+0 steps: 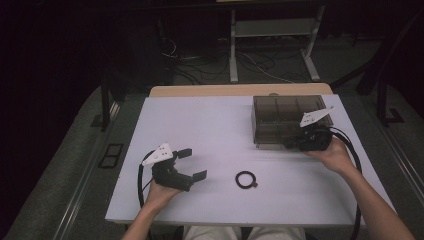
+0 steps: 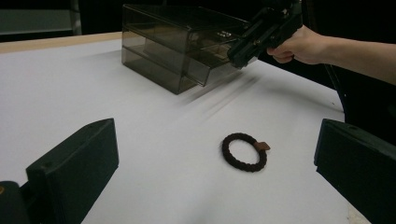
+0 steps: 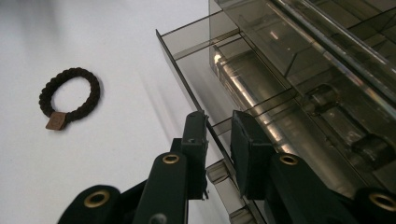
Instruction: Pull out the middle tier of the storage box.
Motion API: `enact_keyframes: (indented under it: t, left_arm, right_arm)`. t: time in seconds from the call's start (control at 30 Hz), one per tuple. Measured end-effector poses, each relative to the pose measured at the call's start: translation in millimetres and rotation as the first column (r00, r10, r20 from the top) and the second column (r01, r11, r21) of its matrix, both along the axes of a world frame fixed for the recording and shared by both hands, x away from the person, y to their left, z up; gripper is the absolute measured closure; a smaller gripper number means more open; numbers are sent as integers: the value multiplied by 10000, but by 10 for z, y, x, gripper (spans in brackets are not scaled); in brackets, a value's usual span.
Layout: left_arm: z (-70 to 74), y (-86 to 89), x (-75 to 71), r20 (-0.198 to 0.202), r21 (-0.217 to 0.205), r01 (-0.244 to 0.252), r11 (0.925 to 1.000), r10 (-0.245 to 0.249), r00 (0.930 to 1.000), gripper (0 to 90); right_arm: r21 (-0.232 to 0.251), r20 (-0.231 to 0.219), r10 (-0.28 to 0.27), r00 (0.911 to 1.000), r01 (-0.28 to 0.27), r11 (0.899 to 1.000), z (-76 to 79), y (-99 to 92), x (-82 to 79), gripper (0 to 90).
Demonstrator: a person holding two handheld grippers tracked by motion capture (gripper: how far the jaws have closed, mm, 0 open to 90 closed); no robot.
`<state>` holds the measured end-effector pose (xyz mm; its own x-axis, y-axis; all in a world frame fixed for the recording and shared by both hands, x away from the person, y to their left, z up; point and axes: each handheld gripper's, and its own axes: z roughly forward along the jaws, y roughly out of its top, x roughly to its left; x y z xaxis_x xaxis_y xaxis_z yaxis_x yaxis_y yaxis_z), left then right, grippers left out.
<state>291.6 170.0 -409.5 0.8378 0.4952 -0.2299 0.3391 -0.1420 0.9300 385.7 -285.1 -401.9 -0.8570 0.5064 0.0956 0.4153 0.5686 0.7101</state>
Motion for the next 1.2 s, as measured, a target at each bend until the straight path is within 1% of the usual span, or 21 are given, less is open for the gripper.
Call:
enact_keyframes:
  t: [0.4,0.77,1.0,1.2]
  left_arm:
    - [-1,-7,-1,1,24,-9,10000,9,10000,0]
    - [0,-10,-4,11,20,-3,10000,3,10000,0]
    - [1,-5,-5,16,11,-2,10000,2,10000,0]
    - [1,-9,-5,9,12,0,10000,0,10000,0]
  right_arm:
    - [-63,3,132,9999,-132,9999,-6,1,-95,747]
    - [-167,-152,176,9997,-178,9997,13,13,-157,760]
    - [-10,-296,122,9995,-122,9999,-1,8,-183,762]
    - [9,-298,143,9995,-143,9999,-3,2,-199,764]
